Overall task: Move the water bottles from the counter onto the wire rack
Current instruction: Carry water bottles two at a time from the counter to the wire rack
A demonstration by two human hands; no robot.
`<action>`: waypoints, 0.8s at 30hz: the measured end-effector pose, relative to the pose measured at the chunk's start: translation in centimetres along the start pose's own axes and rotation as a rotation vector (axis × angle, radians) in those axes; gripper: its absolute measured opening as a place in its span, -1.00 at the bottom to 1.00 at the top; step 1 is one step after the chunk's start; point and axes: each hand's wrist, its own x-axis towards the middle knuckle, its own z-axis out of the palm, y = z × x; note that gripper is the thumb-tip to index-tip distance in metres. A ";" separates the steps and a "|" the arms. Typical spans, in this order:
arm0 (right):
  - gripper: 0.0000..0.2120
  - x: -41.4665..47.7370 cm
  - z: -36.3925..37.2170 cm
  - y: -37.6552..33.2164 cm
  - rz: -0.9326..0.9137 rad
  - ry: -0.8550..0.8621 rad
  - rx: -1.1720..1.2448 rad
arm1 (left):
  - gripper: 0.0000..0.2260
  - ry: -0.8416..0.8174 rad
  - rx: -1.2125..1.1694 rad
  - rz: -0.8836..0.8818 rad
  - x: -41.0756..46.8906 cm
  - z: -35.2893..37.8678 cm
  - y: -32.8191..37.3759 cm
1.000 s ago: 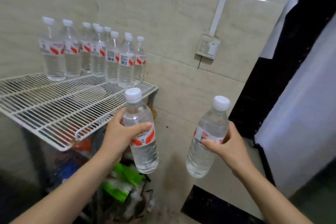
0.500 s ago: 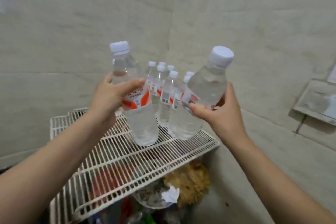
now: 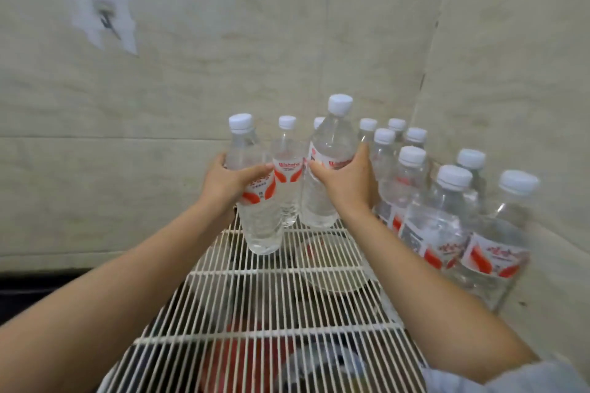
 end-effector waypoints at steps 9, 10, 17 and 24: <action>-0.25 1.6 2.8 4.1 0.003 0.028 -0.185 | -0.35 -0.057 0.162 -0.038 0.6 1.9 -2.2; -0.22 1.4 3.0 4.3 0.013 0.025 -0.175 | -0.39 -0.064 0.163 -0.035 0.8 2.3 -2.3; -0.18 0.4 2.3 3.8 0.098 0.046 0.032 | -0.40 -0.124 0.246 -0.009 1.7 4.8 -3.3; -0.34 -1.6 0.5 2.0 -0.005 0.014 0.075 | -0.58 -0.166 0.277 0.050 1.6 4.0 -3.5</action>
